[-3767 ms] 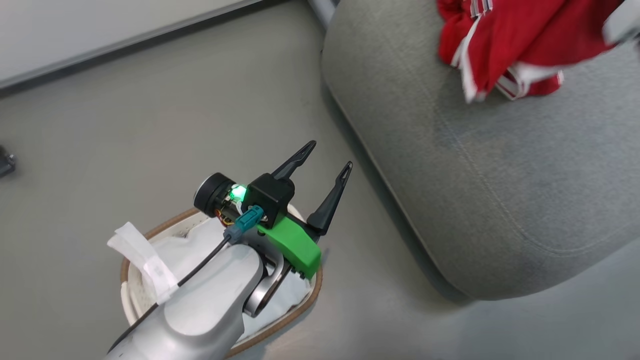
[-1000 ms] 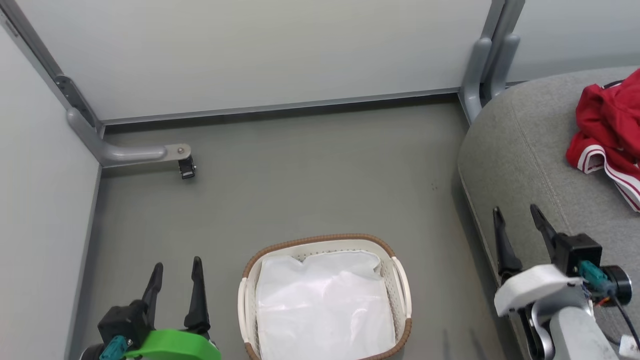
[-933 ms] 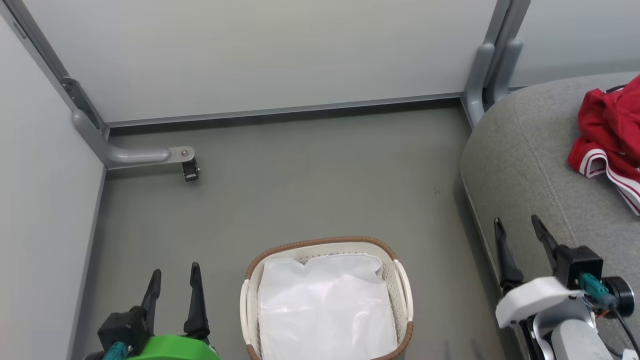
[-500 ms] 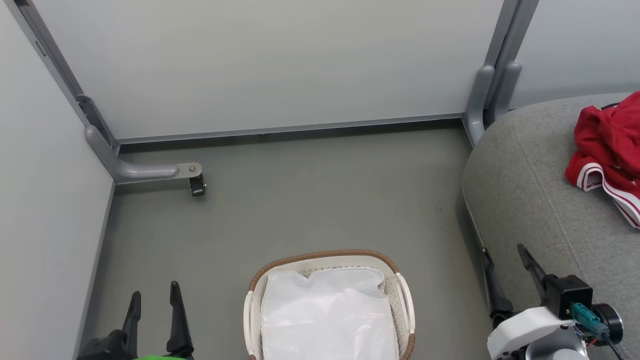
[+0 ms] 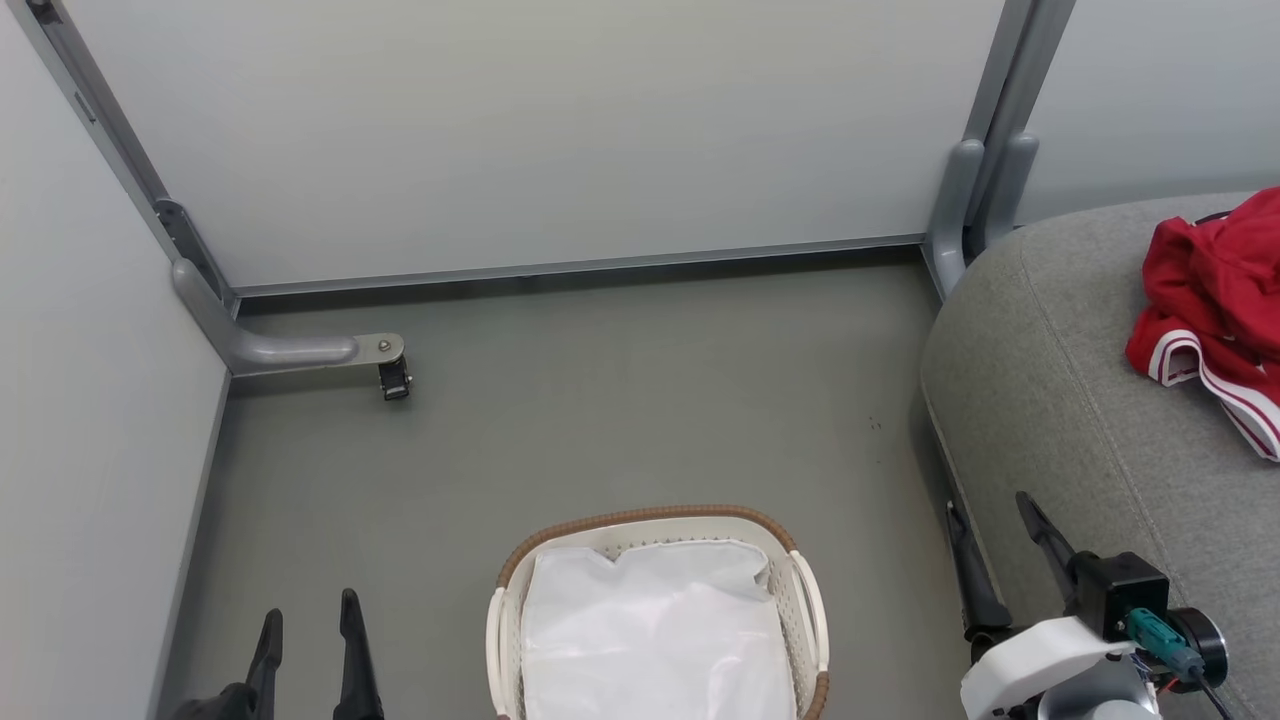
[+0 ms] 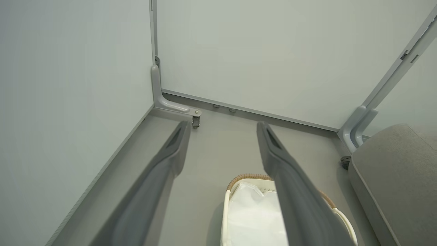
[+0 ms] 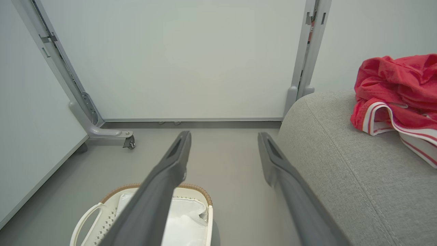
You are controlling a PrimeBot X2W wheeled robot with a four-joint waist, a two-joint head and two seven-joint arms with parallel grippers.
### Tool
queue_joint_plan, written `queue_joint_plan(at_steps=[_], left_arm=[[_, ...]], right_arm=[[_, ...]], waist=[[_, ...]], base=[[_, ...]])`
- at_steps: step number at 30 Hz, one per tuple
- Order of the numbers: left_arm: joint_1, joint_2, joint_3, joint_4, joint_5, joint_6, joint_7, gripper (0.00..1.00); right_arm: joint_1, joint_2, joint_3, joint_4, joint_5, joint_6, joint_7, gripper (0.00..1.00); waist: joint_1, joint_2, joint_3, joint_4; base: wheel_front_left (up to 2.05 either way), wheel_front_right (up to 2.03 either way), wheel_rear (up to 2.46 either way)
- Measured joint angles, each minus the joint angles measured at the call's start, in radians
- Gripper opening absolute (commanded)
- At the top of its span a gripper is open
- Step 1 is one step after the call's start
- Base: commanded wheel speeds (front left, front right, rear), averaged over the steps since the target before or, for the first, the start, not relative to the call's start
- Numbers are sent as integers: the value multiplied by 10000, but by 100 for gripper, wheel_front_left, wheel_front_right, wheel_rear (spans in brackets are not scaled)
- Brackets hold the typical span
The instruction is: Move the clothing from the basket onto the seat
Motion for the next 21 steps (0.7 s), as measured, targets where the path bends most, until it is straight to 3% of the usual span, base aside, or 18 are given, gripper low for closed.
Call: queue_joint_plan(at_steps=[13,14,21], left_arm=[[-9,-199,115,224,295,-313,0,100],[-5,-213,113,234,286,-336,-2,0],[6,-272,119,706,42,-343,127,0]], right_arm=[[0,2,98,75,31,0,0,100],[3,8,98,90,29,0,0,0],[154,81,107,533,345,0,157,0]], waist=[[0,0,-70,-77],[0,0,-72,-76],[0,0,-68,-83]], base=[[0,0,0],[0,0,0],[0,0,0]])
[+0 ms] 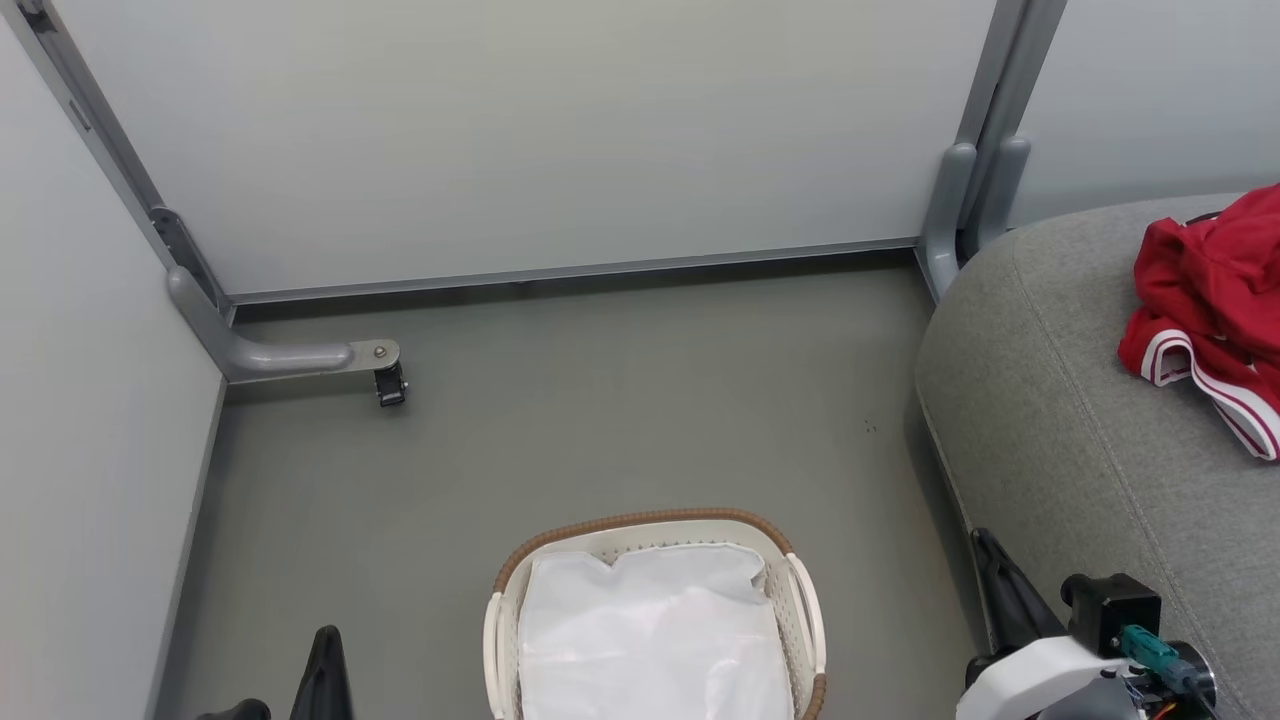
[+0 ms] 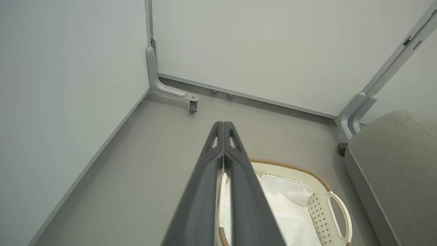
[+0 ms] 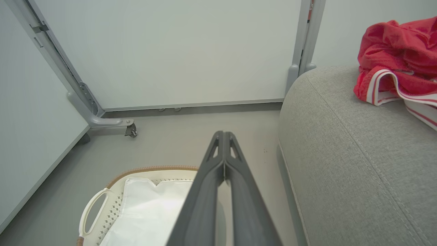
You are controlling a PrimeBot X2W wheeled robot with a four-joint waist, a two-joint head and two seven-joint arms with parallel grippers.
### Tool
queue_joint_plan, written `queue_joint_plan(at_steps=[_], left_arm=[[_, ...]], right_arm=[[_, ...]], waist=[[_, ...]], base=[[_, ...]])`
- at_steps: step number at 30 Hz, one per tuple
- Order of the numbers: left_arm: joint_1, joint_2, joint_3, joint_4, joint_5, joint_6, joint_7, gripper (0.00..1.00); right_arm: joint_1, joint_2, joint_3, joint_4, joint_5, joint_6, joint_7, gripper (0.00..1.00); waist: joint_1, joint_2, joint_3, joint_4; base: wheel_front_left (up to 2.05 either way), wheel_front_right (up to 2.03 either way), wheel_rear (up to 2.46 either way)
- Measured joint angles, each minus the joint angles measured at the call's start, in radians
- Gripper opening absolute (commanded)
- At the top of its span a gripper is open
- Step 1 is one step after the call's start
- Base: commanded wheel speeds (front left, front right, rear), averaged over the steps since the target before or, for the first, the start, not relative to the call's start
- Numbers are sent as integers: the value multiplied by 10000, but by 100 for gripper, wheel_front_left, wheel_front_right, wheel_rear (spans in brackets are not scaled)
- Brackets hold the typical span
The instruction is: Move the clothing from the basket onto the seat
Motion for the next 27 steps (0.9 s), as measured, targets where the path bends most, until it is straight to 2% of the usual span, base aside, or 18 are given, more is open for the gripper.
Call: queue_joint_plan(at_steps=[27], left_arm=[[-687,-71,681,23,-4023,-477,1198,0]], right_arm=[[-174,-6,-487,-265,4759,0,1158,0]], waist=[[0,0,49,-55]], base=[[0,0,0]])
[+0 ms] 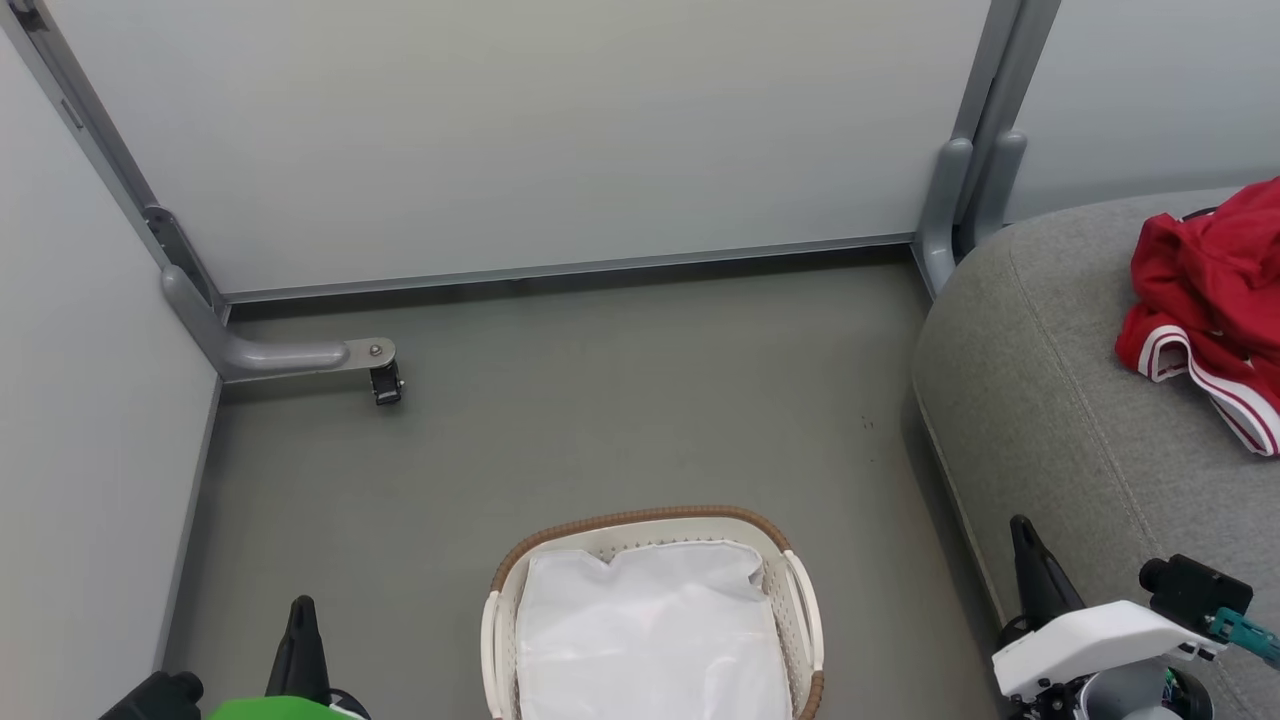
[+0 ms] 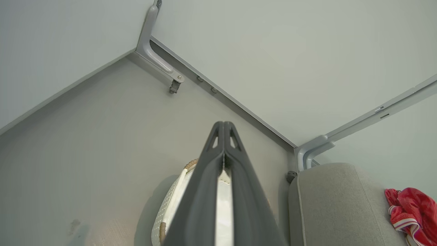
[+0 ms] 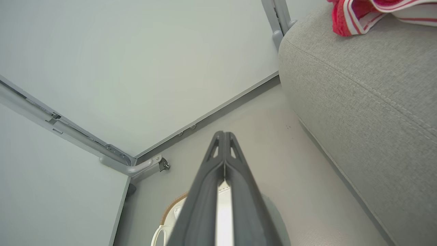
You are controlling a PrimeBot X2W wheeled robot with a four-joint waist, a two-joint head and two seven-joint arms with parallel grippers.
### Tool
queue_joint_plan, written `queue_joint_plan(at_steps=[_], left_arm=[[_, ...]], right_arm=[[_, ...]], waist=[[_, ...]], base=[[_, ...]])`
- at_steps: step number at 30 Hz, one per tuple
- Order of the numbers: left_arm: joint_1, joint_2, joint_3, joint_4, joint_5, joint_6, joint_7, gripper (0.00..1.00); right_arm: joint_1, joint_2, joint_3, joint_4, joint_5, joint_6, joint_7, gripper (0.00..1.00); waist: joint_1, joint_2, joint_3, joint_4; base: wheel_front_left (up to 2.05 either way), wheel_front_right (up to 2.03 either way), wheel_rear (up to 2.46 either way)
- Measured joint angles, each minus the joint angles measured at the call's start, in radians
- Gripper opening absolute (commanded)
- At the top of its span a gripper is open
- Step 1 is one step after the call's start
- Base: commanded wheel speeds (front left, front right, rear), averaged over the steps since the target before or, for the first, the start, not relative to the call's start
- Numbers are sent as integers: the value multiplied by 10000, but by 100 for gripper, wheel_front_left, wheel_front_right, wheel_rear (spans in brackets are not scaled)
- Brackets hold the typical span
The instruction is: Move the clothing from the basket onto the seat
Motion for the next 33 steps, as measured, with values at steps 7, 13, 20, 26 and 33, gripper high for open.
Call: queue_joint_plan(at_steps=[7,13,20,26,33], left_arm=[[-206,-21,157,-6,-805,-104,263,0],[-365,-50,291,-8,-1517,-188,487,0],[-535,-81,401,-12,-2259,-272,700,0],[-667,-102,554,-17,-2964,-324,922,0],[-825,-113,650,-21,-3630,-420,1126,0]], right_arm=[[-54,-4,-104,-77,1016,0,261,0],[-152,-6,-178,-128,1850,0,485,0],[-202,-8,-286,-184,2740,-2,700,0],[-228,-13,-374,-240,3561,-2,922,0],[-321,-21,-449,-293,4341,-2,1126,0]], waist=[[0,0,13,-15],[0,0,24,-27],[0,0,37,-41],[0,0,49,-55],[0,0,62,-70]], base=[[0,0,0],[0,0,0],[0,0,0],[0,0,0],[0,0,0]])
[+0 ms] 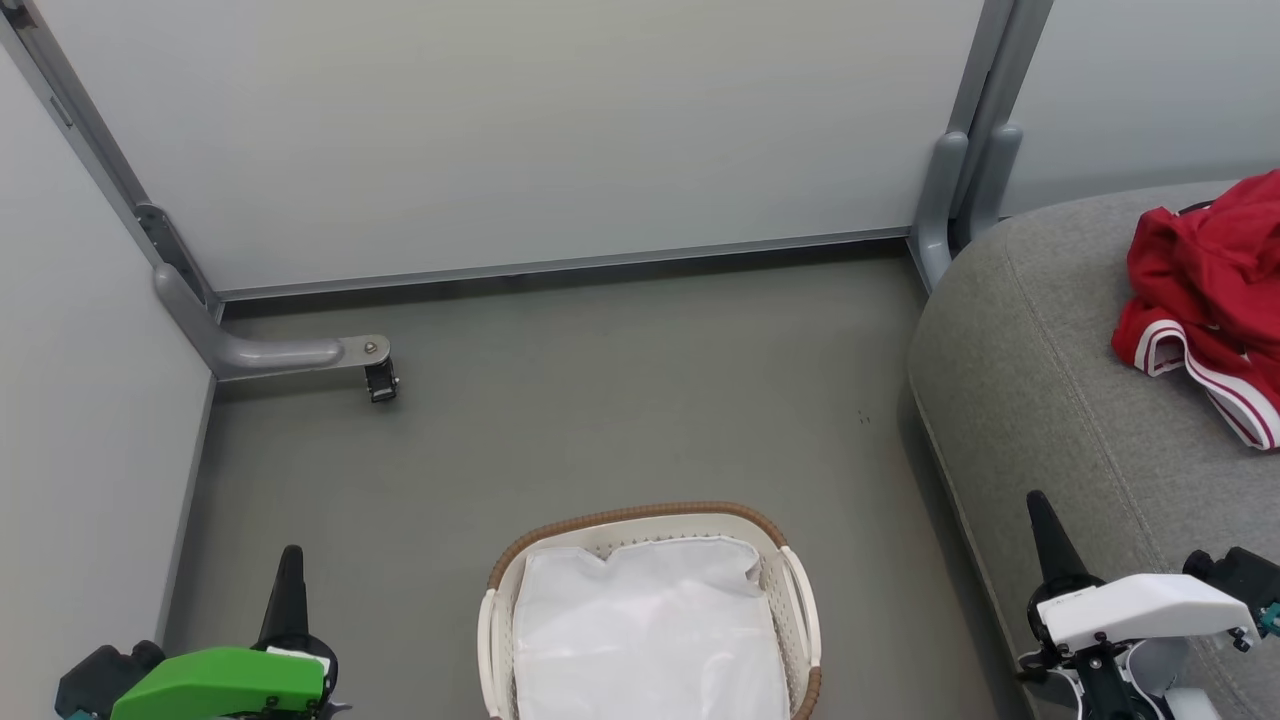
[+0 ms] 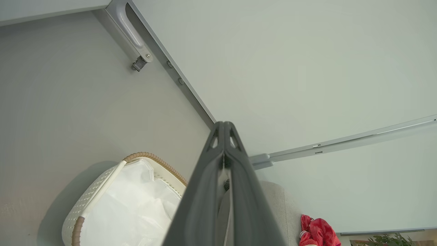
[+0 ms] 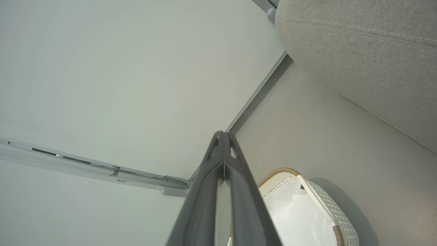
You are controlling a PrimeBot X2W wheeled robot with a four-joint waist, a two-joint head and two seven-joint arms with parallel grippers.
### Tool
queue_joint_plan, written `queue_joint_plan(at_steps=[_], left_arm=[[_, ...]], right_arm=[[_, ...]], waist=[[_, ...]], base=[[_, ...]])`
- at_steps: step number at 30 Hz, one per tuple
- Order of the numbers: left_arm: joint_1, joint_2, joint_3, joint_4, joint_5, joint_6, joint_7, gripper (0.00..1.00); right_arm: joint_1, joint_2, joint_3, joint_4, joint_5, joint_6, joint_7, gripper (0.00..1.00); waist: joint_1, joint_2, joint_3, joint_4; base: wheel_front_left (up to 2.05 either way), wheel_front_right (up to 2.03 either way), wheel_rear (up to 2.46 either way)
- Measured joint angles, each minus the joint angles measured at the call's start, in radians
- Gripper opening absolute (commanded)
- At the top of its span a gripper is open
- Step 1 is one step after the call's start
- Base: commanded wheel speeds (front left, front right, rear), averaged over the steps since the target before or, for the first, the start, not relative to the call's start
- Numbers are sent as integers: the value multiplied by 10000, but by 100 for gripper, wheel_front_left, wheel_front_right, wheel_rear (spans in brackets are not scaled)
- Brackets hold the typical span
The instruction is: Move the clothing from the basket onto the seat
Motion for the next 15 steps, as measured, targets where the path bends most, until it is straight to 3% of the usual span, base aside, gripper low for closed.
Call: queue_joint_plan(at_steps=[15], left_arm=[[-306,-25,247,-8,-1246,-163,380,0]], right_arm=[[-100,-12,-163,-104,1498,0,353,0]], waist=[[0,0,26,-30]], base=[[0,0,0]])
